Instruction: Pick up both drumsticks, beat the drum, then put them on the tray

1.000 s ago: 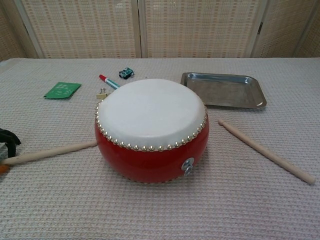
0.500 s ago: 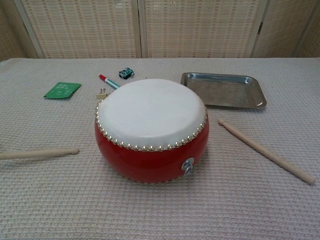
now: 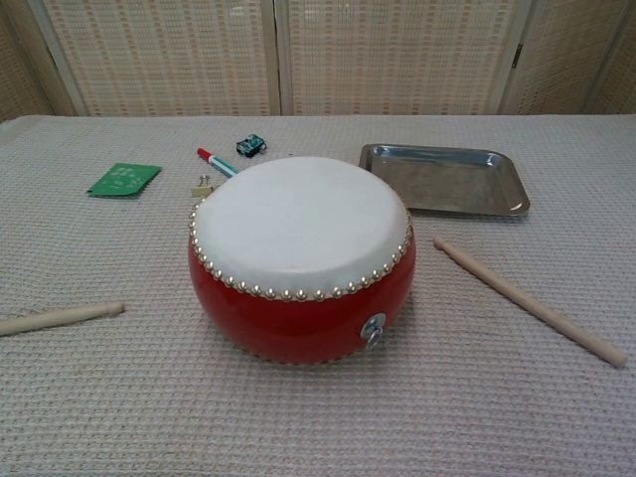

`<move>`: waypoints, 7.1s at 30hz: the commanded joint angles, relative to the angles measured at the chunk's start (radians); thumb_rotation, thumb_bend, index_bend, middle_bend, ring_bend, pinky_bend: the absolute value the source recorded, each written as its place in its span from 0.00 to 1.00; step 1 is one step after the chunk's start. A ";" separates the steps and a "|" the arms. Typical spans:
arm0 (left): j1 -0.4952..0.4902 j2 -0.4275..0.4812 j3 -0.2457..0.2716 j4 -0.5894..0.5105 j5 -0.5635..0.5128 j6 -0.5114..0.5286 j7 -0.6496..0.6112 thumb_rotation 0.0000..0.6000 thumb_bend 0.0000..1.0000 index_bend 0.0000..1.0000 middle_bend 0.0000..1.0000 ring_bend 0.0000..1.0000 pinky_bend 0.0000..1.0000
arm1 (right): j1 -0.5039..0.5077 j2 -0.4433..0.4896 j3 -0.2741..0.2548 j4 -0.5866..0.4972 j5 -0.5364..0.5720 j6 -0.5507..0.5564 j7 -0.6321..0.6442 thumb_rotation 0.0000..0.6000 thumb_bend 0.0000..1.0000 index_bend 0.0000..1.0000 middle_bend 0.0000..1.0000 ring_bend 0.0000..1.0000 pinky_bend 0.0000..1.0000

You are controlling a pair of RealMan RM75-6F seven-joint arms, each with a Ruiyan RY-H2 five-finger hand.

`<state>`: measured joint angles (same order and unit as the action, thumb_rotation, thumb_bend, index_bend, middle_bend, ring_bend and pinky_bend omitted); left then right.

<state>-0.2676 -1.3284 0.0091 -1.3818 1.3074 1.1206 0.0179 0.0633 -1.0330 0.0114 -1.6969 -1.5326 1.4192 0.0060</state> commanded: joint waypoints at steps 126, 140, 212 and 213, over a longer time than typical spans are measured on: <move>0.019 -0.205 -0.023 0.064 0.172 0.118 -1.311 1.00 0.28 0.69 0.73 0.67 0.71 | -0.025 0.046 0.032 -0.047 -0.012 0.094 0.047 1.00 0.15 0.08 0.18 0.03 0.16; 0.030 -0.226 -0.016 0.081 0.189 0.132 -1.279 1.00 0.29 0.75 0.80 0.74 0.77 | -0.031 0.046 0.035 -0.047 -0.017 0.110 0.049 1.00 0.15 0.08 0.18 0.03 0.16; -0.070 0.087 -0.071 -0.039 0.189 0.115 -0.506 1.00 0.78 1.00 1.00 1.00 1.00 | 0.157 -0.164 0.056 -0.055 0.339 -0.288 -0.179 1.00 0.15 0.08 0.18 0.02 0.18; -0.071 0.090 -0.072 -0.041 0.186 0.117 -0.486 1.00 0.77 1.00 1.00 1.00 1.00 | 0.167 -0.191 0.061 -0.042 0.356 -0.296 -0.192 1.00 0.15 0.08 0.18 0.02 0.18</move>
<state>-0.3359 -1.2444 -0.0578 -1.4169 1.5004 1.2344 -0.4931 0.2111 -1.1851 0.0619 -1.7638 -1.2014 1.1396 -0.1587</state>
